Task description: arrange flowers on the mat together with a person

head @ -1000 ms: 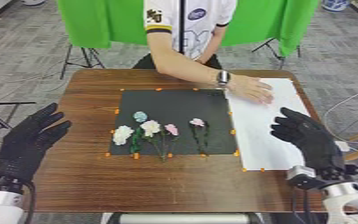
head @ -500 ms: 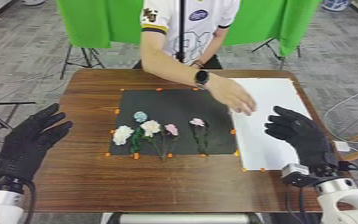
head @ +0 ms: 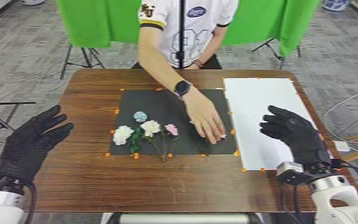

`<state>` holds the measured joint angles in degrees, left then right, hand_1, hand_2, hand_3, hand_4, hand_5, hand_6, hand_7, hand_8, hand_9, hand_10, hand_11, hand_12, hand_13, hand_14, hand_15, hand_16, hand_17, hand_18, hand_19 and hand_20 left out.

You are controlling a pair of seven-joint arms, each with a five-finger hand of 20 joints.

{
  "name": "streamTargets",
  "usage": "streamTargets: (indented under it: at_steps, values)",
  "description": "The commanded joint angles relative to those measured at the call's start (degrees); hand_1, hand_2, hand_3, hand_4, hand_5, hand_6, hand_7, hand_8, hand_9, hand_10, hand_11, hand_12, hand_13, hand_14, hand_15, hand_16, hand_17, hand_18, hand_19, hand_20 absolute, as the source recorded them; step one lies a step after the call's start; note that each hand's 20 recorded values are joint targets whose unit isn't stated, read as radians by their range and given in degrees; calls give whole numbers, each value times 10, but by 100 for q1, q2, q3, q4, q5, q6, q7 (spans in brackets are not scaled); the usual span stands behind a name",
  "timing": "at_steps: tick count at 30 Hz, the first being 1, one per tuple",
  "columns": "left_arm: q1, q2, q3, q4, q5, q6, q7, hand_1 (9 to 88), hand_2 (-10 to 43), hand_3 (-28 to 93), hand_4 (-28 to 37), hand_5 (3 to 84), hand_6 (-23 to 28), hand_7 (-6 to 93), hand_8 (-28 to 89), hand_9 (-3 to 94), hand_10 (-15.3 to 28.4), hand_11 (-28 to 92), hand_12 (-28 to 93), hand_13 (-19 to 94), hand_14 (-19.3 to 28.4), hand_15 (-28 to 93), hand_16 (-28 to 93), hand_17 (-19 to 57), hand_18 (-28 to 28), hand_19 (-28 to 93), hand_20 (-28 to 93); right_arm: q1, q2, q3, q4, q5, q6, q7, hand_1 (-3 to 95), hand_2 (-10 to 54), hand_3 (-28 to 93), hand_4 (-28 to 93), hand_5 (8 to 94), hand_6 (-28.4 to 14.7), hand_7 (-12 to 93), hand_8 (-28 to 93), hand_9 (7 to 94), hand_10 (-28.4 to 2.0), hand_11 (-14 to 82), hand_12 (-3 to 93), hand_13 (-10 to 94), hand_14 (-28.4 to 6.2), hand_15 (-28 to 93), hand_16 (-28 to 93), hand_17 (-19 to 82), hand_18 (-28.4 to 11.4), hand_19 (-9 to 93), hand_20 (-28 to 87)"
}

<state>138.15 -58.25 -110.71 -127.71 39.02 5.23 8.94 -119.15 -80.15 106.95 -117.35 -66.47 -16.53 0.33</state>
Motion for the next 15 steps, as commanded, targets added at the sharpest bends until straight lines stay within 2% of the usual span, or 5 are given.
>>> streamTargets:
  at_steps: [1,8,10,13,15]
  values:
    - [61,-43,-22,34,-6,-52,-92,253,7,711,-260,390,59,136,-77,325,139,208,140,279,170,355,7,-65,233,481,125,-50,-18,-21,-18,-52,68,14,206,22,864,-221,439,-36,190,-92,467,-144,137,219,387,-121,302,279,117,-205,499,338]
    - [137,7,-22,-5,-66,53,-5,253,8,710,-261,390,60,136,-77,325,139,207,141,279,170,356,7,-65,234,481,125,-5,-84,-53,3,-12,-20,55,206,21,864,-222,440,-36,190,-93,466,-144,137,219,387,-121,302,279,117,-205,499,337]
    - [181,-123,-17,-23,4,-16,-30,253,8,710,-261,390,59,137,-78,326,139,207,141,279,170,355,7,-65,234,481,125,-21,-77,-37,-10,-55,-49,37,205,22,865,-222,440,-37,188,-93,467,-145,137,218,387,-121,302,278,117,-205,499,337]
    - [16,-72,54,34,5,-22,-49,253,8,710,-261,390,59,136,-78,326,139,207,141,279,170,355,7,-65,233,480,125,-5,-32,-18,-13,3,72,-37,203,23,865,-223,440,-37,189,-92,467,-144,137,218,388,-121,302,278,116,-205,499,337]
    - [34,-44,-20,20,17,-33,-31,253,9,709,-261,390,60,136,-78,326,139,207,141,279,170,355,7,-65,233,480,125,68,1,-49,19,-18,43,-44,203,24,864,-222,441,-37,189,-92,469,-145,138,219,389,-122,303,278,116,-205,499,337]
